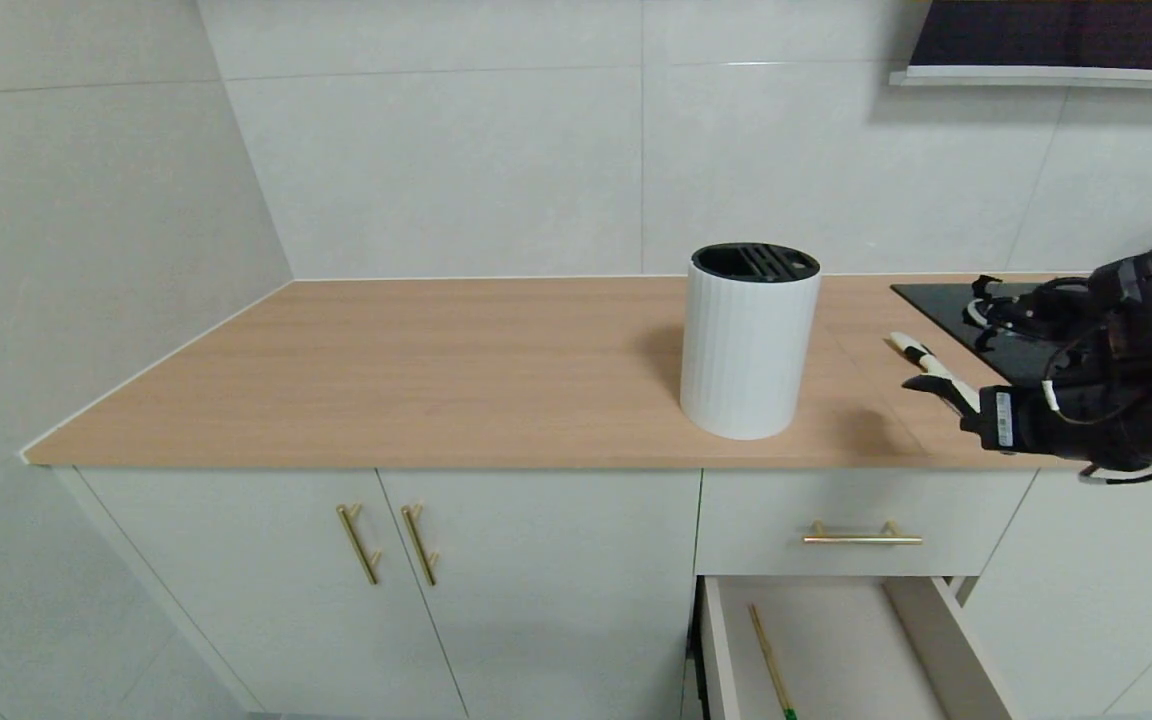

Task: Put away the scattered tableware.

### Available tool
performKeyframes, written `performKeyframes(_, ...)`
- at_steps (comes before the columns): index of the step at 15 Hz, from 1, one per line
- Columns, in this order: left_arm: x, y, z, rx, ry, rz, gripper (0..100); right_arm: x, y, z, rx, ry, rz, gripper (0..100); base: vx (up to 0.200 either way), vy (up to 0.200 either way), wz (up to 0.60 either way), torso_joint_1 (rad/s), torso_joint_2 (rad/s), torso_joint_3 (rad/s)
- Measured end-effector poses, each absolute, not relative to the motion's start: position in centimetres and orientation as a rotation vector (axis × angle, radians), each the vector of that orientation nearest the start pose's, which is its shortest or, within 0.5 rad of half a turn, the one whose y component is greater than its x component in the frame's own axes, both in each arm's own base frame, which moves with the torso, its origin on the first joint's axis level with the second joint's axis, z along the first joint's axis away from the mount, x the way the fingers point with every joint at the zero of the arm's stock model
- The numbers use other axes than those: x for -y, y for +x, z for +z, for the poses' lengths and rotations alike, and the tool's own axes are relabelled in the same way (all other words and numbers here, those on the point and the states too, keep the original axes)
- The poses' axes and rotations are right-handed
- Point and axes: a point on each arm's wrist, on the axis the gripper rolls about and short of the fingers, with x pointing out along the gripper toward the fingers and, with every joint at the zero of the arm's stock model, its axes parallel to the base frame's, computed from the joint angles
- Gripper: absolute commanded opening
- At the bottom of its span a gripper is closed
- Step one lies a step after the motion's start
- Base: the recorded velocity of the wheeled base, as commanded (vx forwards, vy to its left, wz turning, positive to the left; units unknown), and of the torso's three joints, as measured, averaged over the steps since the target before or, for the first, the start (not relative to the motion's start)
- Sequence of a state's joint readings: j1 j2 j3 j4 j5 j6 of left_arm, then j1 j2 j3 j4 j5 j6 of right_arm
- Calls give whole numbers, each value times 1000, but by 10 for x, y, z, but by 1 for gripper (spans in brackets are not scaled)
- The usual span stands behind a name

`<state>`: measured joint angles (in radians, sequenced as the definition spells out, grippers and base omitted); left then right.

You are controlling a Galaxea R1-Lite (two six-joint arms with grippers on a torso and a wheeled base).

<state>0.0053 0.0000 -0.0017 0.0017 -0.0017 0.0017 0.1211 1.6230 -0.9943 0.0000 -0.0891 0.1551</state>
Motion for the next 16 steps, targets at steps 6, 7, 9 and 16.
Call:
performKeyframes(6,0,-23,76,0,2,3,100,-27,238,173,-720,68,-43,0,0,0,0,0,0,0)
performKeyframes(7,0,-23,76,0,2,3,100,-26,235,169,-735,66,-44,0,0,0,0,0,0,0)
performKeyframes(9,0,-23,76,0,2,3,100,-26,230,161,-766,60,-44,0,0,0,0,0,0,0)
performKeyframes(16,0,-23,76,1,2,3,100,-28,240,142,-813,54,-47,0,0,0,0,-9,21,11)
